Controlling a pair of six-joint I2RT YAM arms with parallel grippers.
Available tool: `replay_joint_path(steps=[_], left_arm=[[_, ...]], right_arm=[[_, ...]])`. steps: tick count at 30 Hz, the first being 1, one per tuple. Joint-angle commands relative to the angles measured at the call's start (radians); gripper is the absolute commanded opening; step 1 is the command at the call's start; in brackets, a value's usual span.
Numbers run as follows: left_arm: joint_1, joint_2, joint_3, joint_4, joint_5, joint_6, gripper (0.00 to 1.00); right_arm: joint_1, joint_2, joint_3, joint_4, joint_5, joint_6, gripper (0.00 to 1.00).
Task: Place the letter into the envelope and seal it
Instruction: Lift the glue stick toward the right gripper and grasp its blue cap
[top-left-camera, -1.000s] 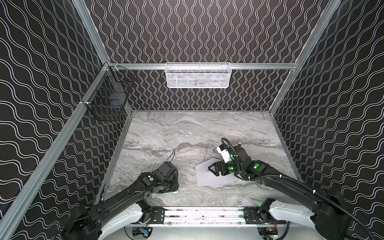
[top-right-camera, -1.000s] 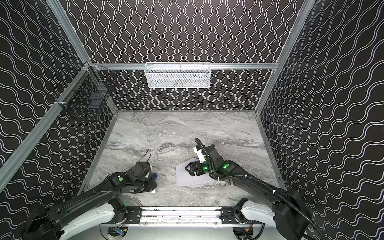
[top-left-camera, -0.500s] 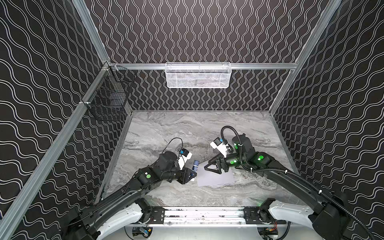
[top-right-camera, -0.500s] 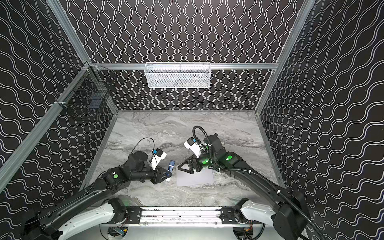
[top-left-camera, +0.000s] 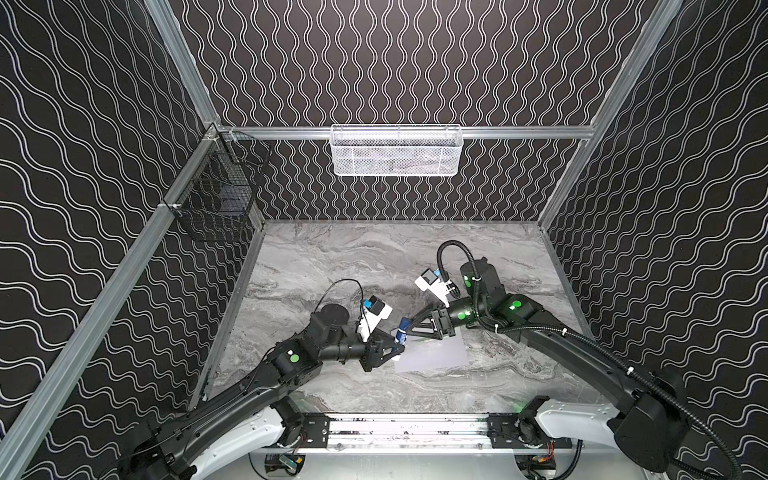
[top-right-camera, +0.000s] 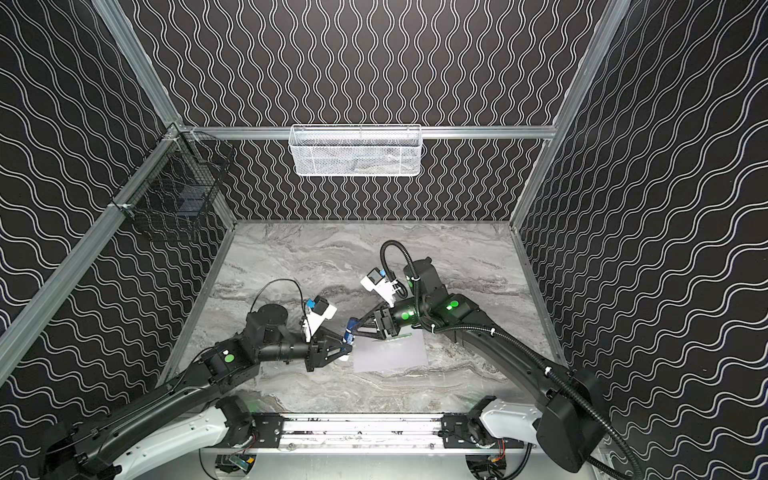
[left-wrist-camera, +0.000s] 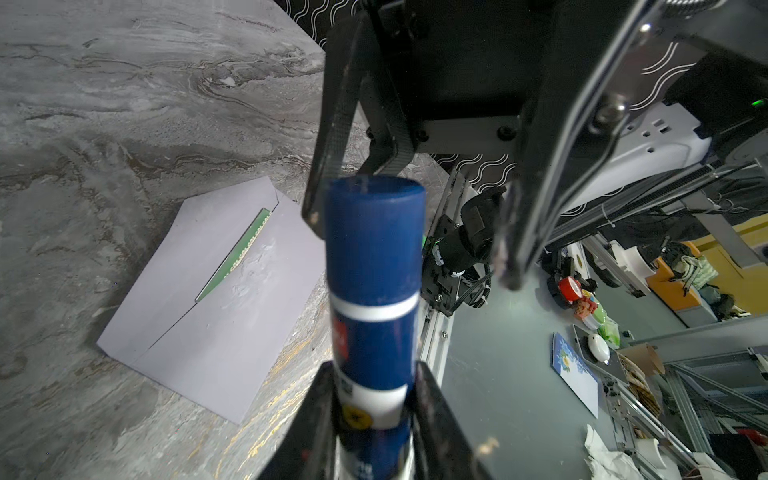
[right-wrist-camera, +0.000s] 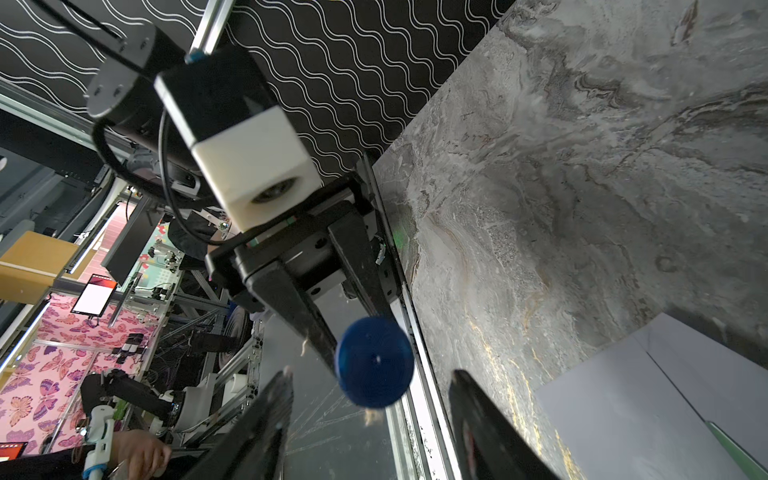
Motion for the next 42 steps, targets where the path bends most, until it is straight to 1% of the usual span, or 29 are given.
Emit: replay_joint_path(steps=[1,3,6,11,13,17,19,22,26,29,35,36,38,40,42], left_arm=[[-0.005,0.009,0.01,0.014,-0.009,0.014,0.0],[-0.004,0.025,0.02,-0.001,0.006,0.024,0.0],[-0.009,0.028,0.008,0.029,0.01,0.008,0.0],[-0.013,0.012,0.01,0.024,0.0,0.014,0.0],[-0.014,0.007,0.006,0.032,0.005,0.014,0.0],[-0.024,0.008,0.012,0.022,0.006,0.021,0.0],[-0.029,0.009,0.014,0.02,0.004,0.022,0.0],[-0.034,0.009,0.014,0.019,0.0,0.022,0.0],[-0.037,0.005,0.014,0.013,-0.006,0.027,0.0],[-0.037,0.001,0.015,0.009,-0.01,0.032,0.0],[-0.037,-0.004,0.016,0.005,-0.013,0.036,0.0],[-0.037,-0.005,0.018,-0.002,-0.02,0.038,0.02],[-0.037,-0.011,0.02,-0.005,-0.018,0.042,0.17],[-0.037,-0.019,0.018,0.004,-0.016,0.046,0.32],[-0.037,-0.028,0.014,0.016,-0.016,0.051,0.43]], right_arm=[[0.001,0.009,0.014,0.046,-0.041,0.012,0.57],[0.004,0.009,0.018,0.051,-0.042,0.012,0.5],[0.009,0.006,0.022,0.049,-0.038,0.006,0.43],[0.018,0.013,0.02,0.039,-0.05,0.003,0.39],[0.02,0.014,0.014,0.05,-0.049,0.01,0.4],[0.02,0.022,0.019,0.061,-0.042,0.014,0.49],[0.02,0.026,0.023,0.064,-0.041,0.015,0.48],[0.019,0.029,0.023,0.08,-0.054,0.024,0.44],[0.019,0.033,0.016,0.087,-0.072,0.031,0.32],[0.019,0.029,0.011,0.081,-0.067,0.031,0.29],[0.02,0.013,0.002,0.09,-0.062,0.049,0.17],[0.02,0.011,0.005,0.09,-0.061,0.052,0.16],[0.02,0.007,0.008,0.082,-0.058,0.052,0.13],[0.02,0.002,0.017,0.067,-0.041,0.049,0.12],[0.021,-0.001,0.023,0.033,-0.015,0.033,0.11]])
